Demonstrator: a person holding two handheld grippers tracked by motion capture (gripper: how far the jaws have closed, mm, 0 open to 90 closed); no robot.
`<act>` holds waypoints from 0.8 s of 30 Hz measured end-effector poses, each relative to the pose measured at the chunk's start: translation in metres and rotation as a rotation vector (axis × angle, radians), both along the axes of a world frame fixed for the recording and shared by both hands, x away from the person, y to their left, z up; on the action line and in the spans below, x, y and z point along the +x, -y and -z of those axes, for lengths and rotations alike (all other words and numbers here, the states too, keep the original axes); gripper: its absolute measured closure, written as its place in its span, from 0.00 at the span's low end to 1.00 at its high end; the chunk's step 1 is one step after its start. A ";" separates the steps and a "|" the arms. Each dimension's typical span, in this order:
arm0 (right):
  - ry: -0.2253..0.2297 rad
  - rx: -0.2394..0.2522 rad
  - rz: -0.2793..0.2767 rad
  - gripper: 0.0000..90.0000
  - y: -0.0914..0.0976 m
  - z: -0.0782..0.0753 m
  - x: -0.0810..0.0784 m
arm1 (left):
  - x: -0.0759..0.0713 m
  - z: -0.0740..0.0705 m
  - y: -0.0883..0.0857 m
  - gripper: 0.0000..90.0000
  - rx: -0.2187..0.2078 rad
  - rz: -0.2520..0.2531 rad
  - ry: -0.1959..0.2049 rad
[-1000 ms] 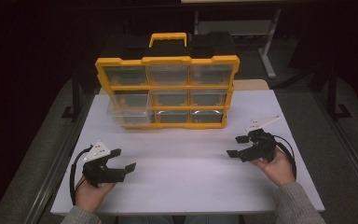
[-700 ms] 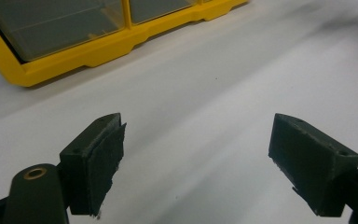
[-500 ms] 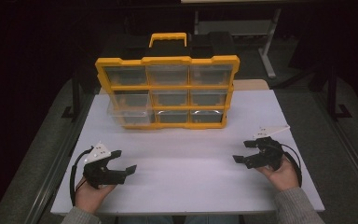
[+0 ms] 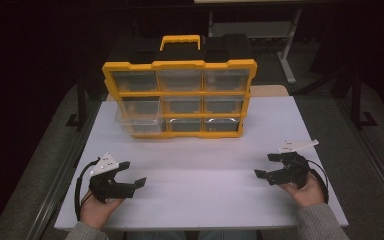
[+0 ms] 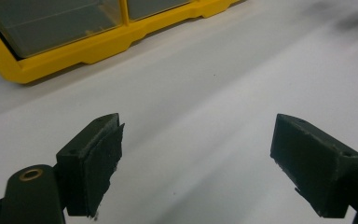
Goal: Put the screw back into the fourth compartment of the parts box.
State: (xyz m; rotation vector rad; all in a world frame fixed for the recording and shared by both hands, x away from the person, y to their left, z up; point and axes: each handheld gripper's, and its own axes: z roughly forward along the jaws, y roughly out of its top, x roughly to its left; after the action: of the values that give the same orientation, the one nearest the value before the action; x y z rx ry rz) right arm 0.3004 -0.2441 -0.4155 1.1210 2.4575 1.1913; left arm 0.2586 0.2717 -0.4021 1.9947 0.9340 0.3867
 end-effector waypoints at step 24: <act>-0.004 0.010 0.008 0.16 -0.001 0.005 -0.014 | 0.000 0.003 0.002 0.18 0.023 0.014 -0.001</act>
State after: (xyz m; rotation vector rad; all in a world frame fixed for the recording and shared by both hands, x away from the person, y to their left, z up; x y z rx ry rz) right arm 0.2867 -0.2431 -0.4206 1.1358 2.4507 1.2017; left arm 0.2589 0.2702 -0.4047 2.0212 0.9197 0.3903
